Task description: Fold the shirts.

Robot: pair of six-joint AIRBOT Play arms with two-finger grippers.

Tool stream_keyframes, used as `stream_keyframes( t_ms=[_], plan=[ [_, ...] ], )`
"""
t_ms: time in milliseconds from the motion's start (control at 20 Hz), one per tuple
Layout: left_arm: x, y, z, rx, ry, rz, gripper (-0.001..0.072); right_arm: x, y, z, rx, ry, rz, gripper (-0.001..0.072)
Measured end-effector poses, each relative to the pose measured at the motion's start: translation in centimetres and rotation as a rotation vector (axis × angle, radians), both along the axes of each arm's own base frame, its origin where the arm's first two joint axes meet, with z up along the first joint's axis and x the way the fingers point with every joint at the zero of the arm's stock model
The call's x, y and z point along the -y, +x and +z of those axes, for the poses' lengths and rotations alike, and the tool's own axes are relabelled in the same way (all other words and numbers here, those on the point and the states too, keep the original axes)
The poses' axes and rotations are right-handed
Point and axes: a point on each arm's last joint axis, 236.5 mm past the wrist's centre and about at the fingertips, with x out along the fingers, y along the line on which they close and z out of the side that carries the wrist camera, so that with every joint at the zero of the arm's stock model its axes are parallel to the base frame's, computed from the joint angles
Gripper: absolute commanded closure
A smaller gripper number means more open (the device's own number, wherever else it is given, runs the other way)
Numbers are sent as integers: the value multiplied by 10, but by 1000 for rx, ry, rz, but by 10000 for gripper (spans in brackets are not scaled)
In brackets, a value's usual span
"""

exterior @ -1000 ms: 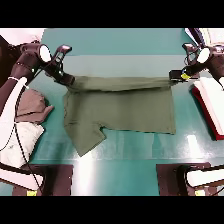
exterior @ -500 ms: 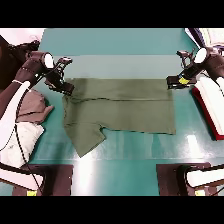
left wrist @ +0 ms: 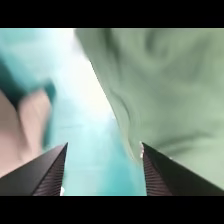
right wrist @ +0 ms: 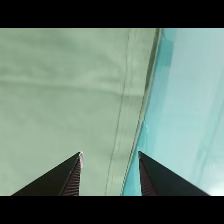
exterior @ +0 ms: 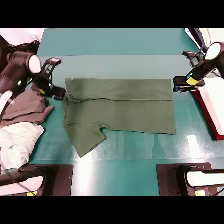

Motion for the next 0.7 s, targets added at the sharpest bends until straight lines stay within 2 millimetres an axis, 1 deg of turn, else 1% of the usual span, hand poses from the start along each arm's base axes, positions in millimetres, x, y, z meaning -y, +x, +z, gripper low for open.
stream_keyframes(
  t_ms=[200,300,400,550,700],
  plan=[
    [6,-60,-17,9,-86,134,165,1,-6,32,75,-3,3,300],
    [20,-92,-30,-17,-140,169,166,1,-6,41,105,-4,3,300],
    [34,-121,-47,-55,-165,186,165,0,-6,45,119,-5,6,300],
    [55,-151,-72,-96,-188,207,165,-1,-7,49,129,-5,8,300],
    [69,-166,-87,-111,-211,233,165,-2,-8,50,127,-5,11,300]
  ],
)
